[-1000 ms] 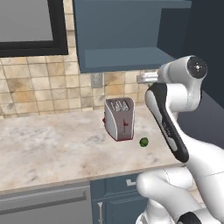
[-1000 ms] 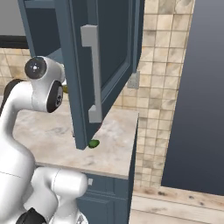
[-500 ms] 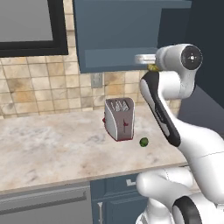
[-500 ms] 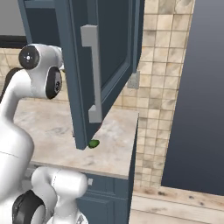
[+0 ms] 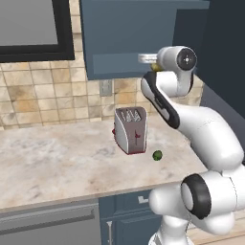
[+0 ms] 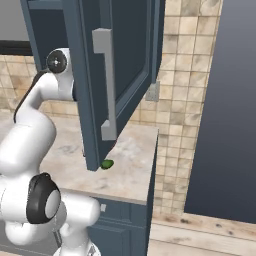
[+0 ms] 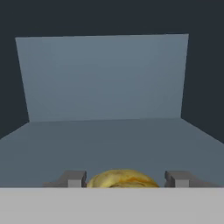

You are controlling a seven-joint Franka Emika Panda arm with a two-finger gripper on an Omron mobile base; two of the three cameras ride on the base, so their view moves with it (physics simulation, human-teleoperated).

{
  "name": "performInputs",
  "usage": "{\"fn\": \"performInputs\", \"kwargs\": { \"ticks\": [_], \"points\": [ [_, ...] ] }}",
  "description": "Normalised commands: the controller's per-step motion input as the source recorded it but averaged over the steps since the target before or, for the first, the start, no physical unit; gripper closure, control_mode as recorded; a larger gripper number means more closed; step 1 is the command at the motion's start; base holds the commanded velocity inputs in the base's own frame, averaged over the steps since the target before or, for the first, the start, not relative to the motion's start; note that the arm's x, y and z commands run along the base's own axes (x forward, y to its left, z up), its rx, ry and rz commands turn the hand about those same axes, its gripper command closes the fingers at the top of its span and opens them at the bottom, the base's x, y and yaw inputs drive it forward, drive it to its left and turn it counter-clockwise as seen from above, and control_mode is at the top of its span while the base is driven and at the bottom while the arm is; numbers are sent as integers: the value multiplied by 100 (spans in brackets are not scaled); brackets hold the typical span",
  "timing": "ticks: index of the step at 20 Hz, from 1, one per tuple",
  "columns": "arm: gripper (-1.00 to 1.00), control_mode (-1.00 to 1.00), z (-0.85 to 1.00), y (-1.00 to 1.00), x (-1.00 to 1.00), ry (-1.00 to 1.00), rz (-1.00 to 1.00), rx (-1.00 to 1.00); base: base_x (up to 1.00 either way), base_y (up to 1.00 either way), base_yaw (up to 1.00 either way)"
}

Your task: Pick the squash, avocado from the counter and place them in the cabinet. Then close the cabinet.

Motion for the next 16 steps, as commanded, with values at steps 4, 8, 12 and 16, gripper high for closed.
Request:
{"fn": "performInputs", "kwargs": {
  "ticks": [4,8,12,16],
  "points": [
    [100,-100,0,-2,100,0,0,0,0,0,0],
    [100,-100,0,-6,100,2,0,0,0,0,0],
    [100,-100,0,-11,100,5,0,0,0,0,0],
    [100,-100,0,-6,94,5,0,0,0,0,0]
  ]
}}
